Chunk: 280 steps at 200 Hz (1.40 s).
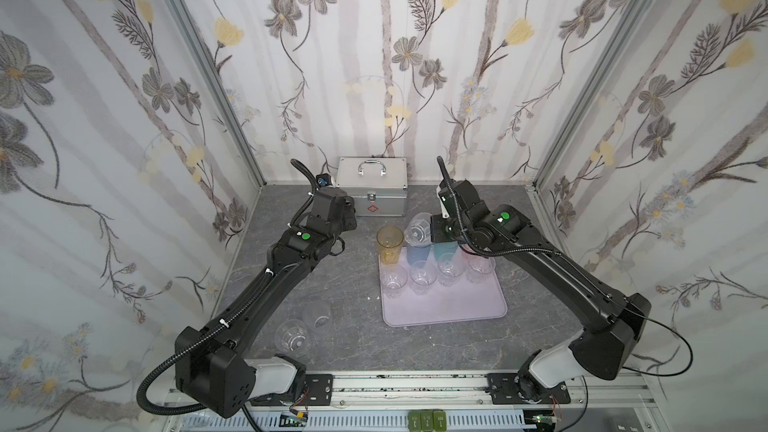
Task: Place the glasses into the tray
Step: 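Carry the clear glass over the tray with the right gripper while the left withdraws, then lower the clear glass onto the tray edge nearest the robot and open the right gripper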
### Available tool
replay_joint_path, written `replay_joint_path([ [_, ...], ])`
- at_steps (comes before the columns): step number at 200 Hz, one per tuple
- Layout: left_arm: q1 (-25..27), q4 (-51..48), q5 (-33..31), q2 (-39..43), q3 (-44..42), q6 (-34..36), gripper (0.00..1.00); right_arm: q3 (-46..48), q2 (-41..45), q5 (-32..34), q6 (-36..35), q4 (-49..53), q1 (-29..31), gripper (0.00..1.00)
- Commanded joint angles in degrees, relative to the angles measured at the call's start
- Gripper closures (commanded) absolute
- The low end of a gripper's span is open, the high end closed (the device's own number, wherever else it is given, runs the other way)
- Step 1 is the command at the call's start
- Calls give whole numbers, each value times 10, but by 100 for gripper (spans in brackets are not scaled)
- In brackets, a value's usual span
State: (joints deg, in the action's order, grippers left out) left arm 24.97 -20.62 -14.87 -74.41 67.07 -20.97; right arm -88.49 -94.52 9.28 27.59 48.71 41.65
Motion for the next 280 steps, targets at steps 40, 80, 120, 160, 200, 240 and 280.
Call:
replay_joint_path([
  [40, -14, 65, -10, 46, -88, 0, 46, 117, 77, -23, 53, 55, 75, 100],
  [80, -16, 90, -5, 64, -129, -7, 44, 177, 74, -28, 89, 42, 138, 100],
  [120, -17, 104, -4, 74, -159, -6, 44, 185, 2, -21, 111, -16, 171, 100],
  [160, -20, 116, 1, 77, -176, 3, 43, 179, -52, -8, 113, -40, 174, 100],
  [200, -29, 126, 11, 63, -175, 14, 42, 160, -101, -5, 107, -47, 174, 100],
  [240, -34, 133, 17, 52, -174, 19, 42, 142, -135, -8, 108, -53, 174, 100],
  [280, -38, 137, 22, 48, -176, 20, 42, 137, -154, -25, 112, -62, 174, 98],
])
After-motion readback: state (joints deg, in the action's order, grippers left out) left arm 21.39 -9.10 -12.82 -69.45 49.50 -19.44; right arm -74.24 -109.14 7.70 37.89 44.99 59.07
